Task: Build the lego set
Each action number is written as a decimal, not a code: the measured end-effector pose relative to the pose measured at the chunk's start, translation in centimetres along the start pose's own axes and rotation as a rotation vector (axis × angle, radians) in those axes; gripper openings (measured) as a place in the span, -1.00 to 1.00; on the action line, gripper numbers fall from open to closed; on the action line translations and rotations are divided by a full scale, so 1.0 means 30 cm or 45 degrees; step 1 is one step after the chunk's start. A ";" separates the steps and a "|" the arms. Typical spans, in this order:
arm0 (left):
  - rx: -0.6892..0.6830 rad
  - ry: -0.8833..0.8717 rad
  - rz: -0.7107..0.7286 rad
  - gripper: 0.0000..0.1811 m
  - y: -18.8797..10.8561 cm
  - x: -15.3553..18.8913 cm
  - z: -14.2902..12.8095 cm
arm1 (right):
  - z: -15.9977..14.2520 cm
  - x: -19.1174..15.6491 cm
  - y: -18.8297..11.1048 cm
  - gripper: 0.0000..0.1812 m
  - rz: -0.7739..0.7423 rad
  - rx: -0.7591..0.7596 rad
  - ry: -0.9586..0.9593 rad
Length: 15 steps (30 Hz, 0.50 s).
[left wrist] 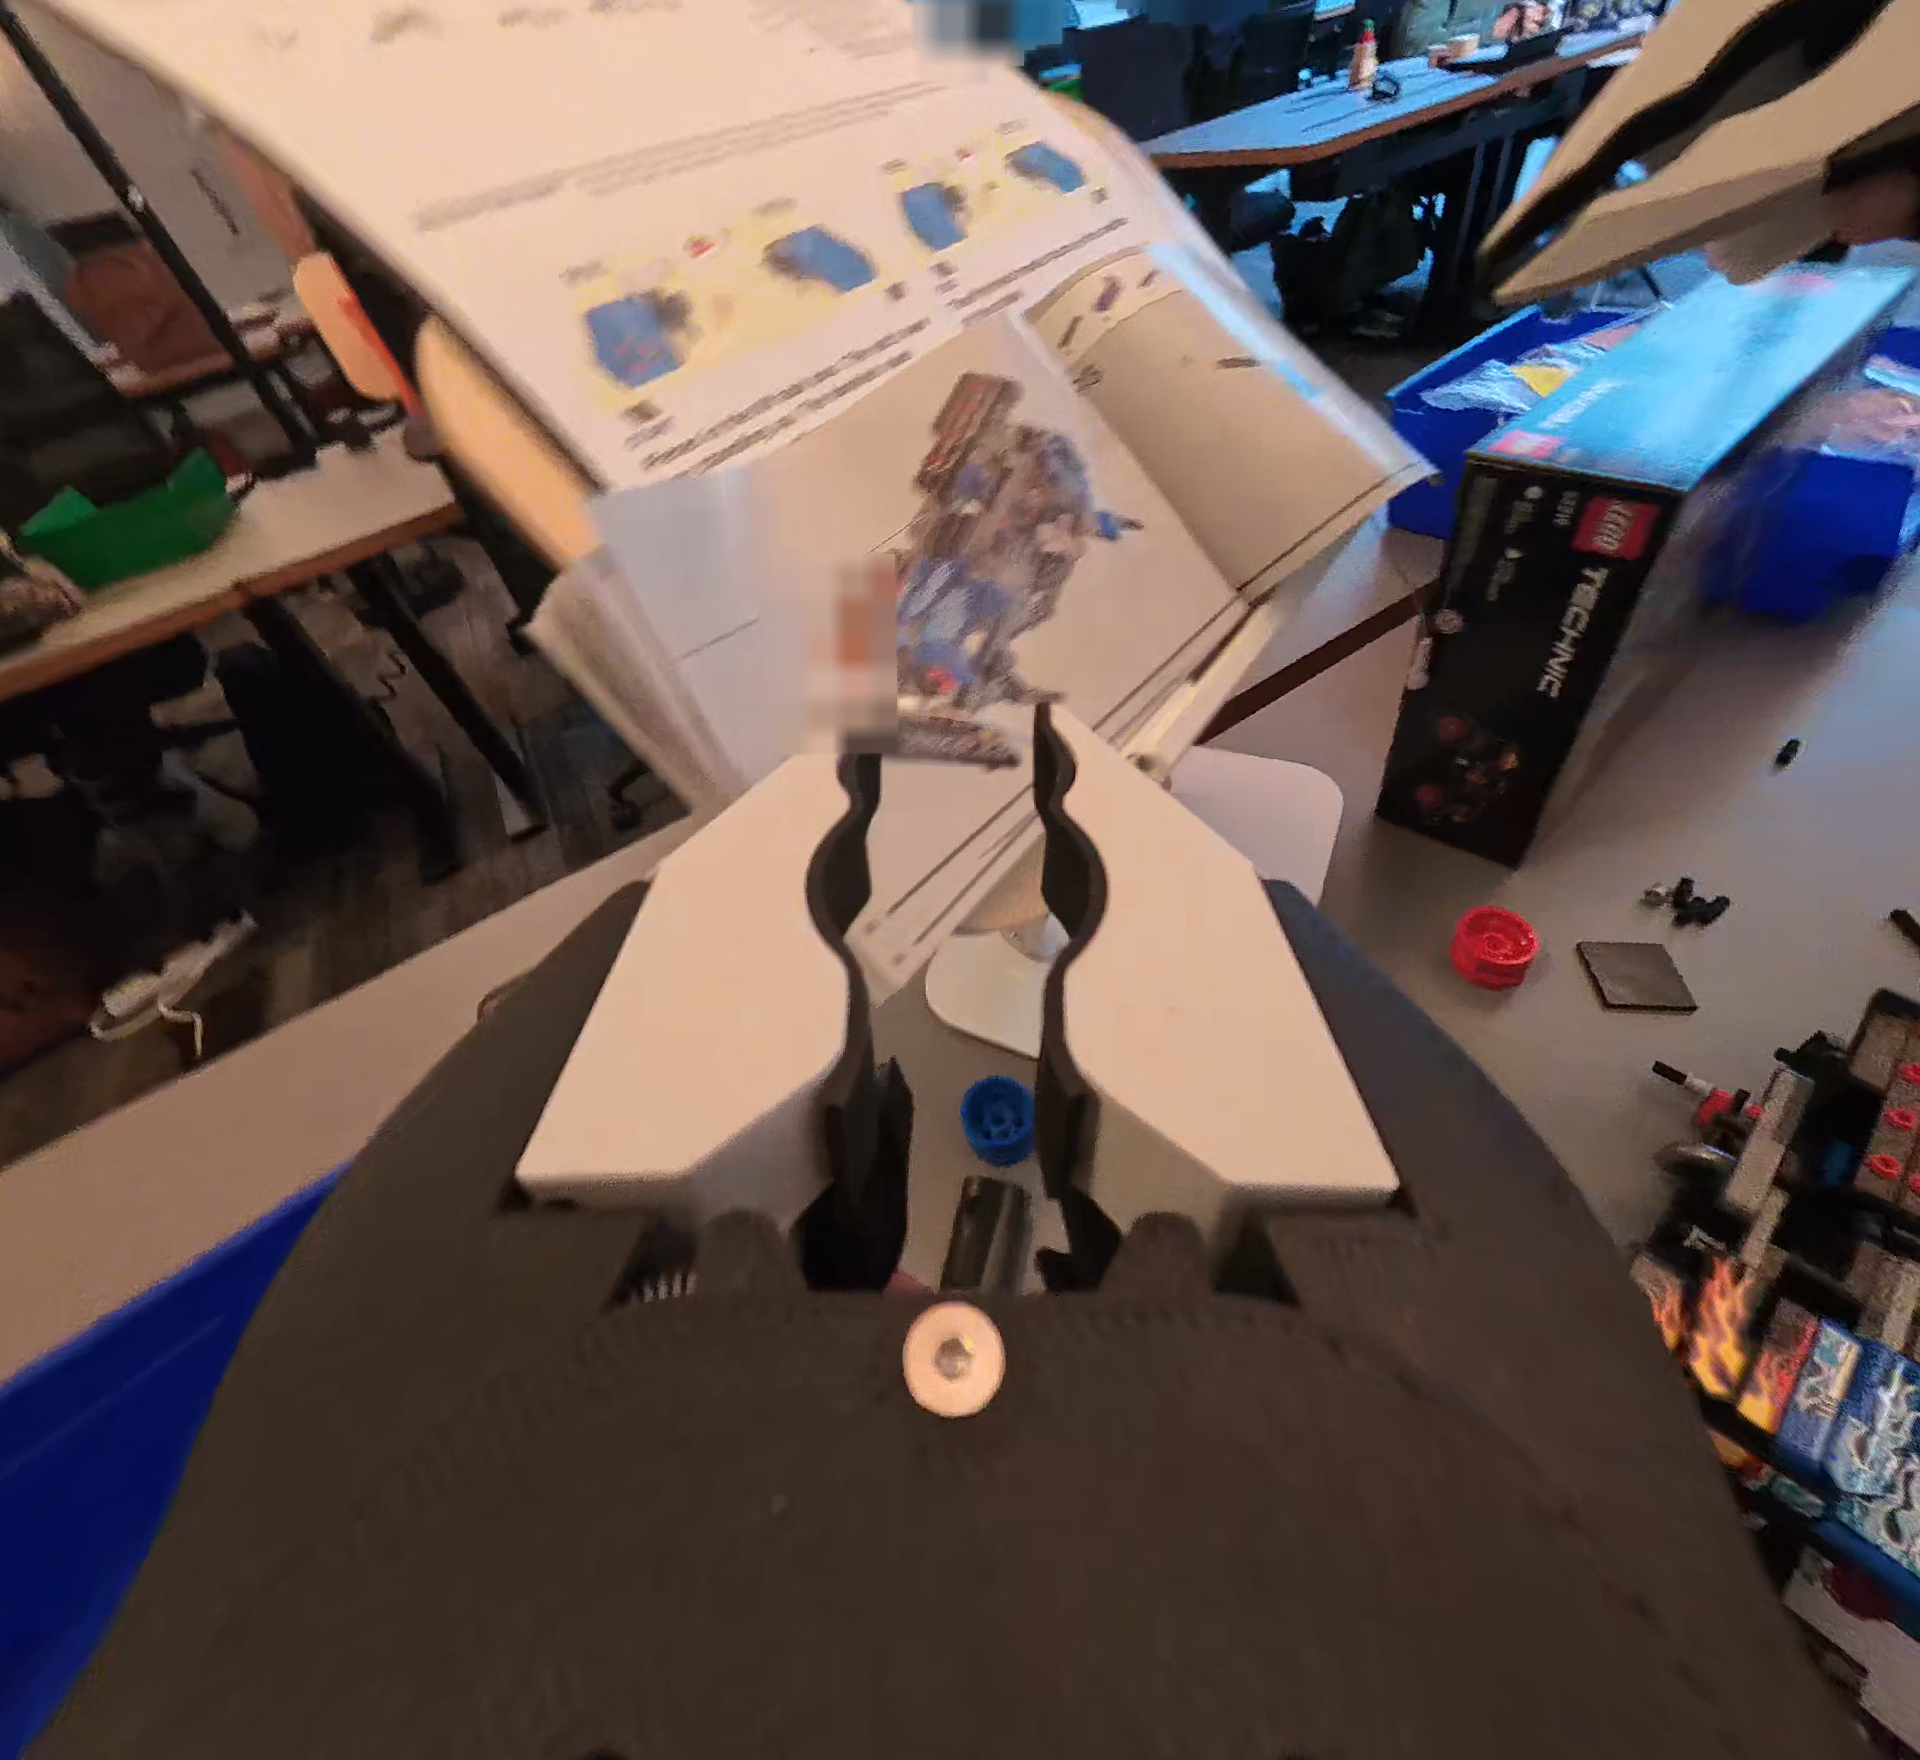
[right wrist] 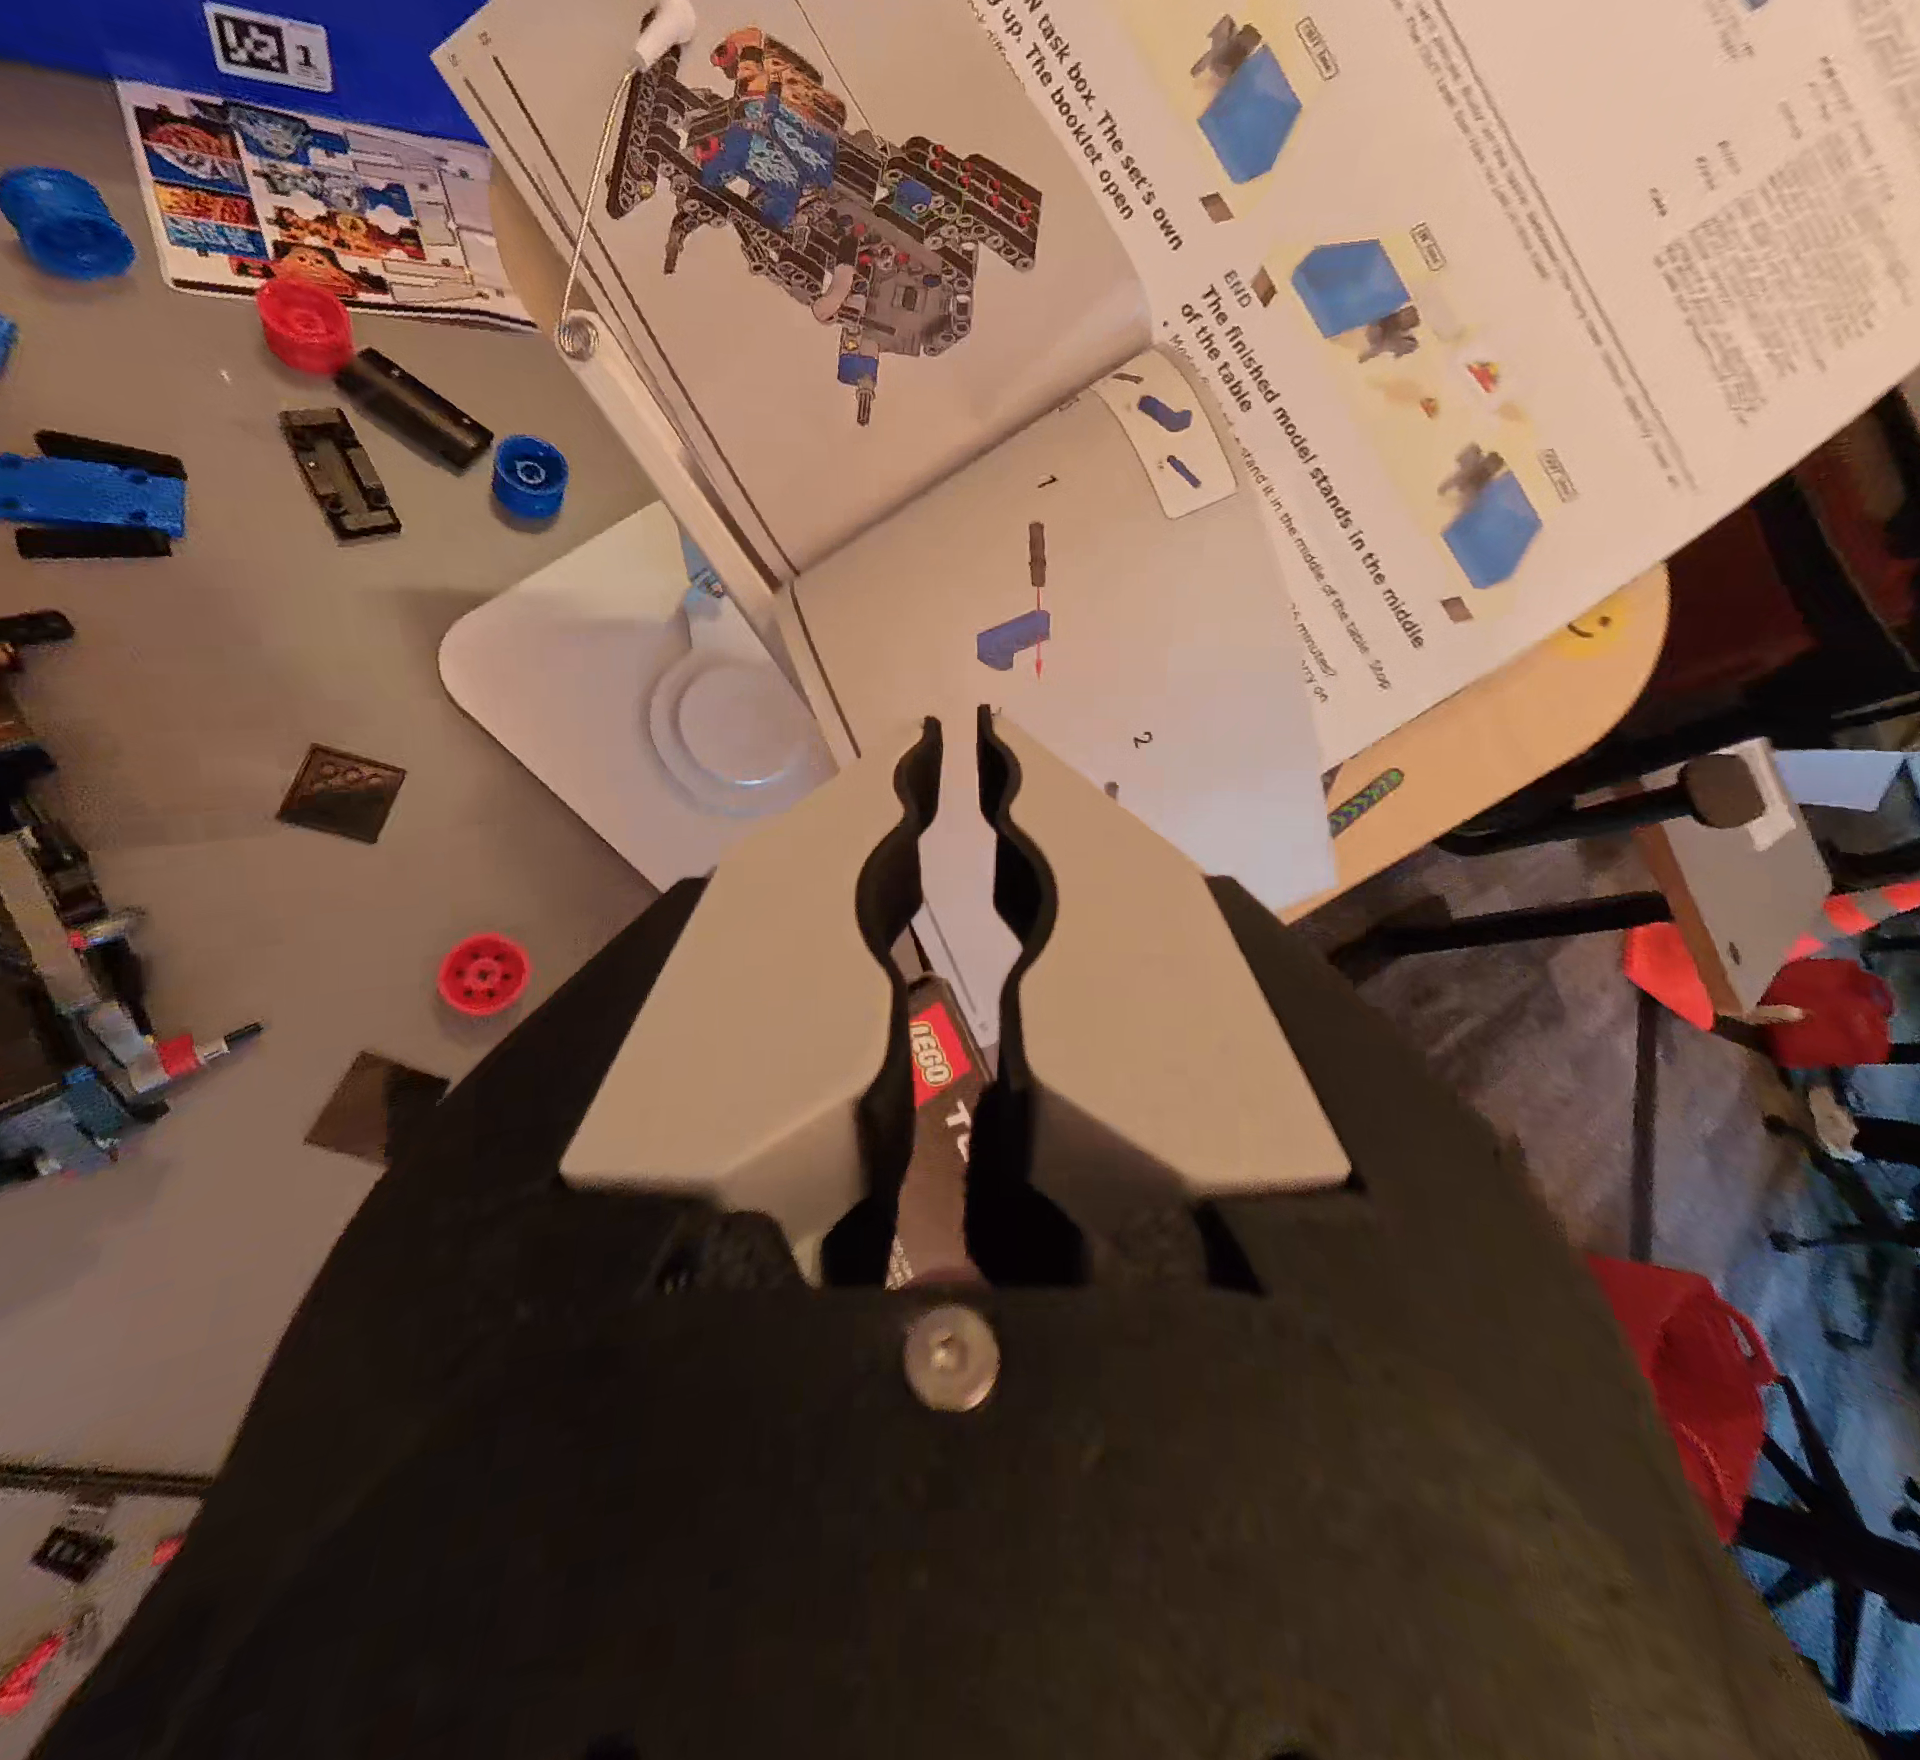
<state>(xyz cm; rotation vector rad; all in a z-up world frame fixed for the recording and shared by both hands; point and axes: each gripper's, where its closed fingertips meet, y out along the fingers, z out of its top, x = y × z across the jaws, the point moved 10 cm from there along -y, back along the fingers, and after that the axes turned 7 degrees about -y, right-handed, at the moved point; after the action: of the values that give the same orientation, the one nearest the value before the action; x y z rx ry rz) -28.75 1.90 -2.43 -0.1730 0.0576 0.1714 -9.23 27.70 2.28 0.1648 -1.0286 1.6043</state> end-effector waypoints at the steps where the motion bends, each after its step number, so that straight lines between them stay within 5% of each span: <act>1: -0.003 0.052 -0.018 -0.71 0.020 0.034 0.015 | -0.004 -0.004 -0.002 -0.96 -0.010 0.014 0.003; 8: -0.209 0.379 -0.091 -0.74 0.294 0.243 0.045 | 0.009 -0.062 0.198 -1.00 0.071 -0.062 -0.096; 15: -0.279 0.436 -0.022 -0.78 0.424 0.254 0.031 | -0.054 -0.010 0.326 -1.00 0.001 -0.250 -0.153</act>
<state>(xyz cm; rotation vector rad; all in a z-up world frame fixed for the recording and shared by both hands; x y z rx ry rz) -23.44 15.66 -4.19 -0.4201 0.3793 0.1291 -16.79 29.09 -3.99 0.1284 -1.2722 1.4982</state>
